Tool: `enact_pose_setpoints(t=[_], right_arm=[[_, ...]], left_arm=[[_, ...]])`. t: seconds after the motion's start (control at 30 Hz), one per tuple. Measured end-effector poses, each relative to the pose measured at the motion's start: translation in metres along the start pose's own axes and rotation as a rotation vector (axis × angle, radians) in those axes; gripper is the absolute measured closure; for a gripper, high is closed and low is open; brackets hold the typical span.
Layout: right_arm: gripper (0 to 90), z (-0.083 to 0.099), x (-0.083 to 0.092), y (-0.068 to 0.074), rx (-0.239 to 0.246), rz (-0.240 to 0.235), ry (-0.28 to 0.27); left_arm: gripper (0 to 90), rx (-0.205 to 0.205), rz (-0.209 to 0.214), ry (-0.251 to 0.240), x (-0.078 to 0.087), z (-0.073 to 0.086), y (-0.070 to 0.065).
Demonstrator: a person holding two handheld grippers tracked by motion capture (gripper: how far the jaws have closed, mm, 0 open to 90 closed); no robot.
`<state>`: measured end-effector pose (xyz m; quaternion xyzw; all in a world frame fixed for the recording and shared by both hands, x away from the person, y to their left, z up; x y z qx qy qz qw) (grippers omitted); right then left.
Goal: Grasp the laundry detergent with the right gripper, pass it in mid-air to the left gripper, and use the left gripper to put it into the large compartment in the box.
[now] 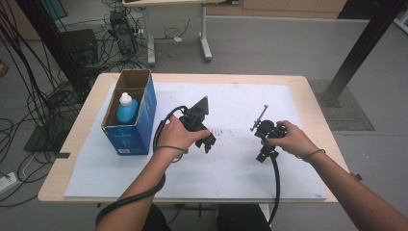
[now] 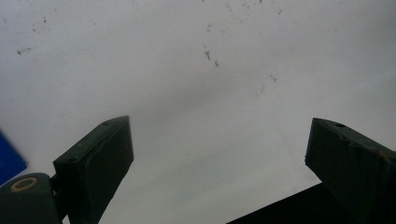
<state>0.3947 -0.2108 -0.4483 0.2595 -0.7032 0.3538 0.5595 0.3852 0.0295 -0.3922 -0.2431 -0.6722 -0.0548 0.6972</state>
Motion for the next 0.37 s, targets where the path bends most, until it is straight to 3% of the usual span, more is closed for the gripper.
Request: enact_pose_setpoints(t=[0.37], right_arm=[[7.5, -0.0012, 0.0010, 0.0014, 0.003, 0.000, -0.009]], left_arm=[[8.3, 0.002, 0.017, -0.004, 0.0009, 0.0002, -0.0034]])
Point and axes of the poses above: each handheld gripper's, and its own axes: x roughly backward along the jaws, z roughly out of its underside, y roughly to its left, the point moved 6 cm from there along -x, roughly forward along the jaws, and after that the axes turned 11 degrees about z, right-handed, at the moved point
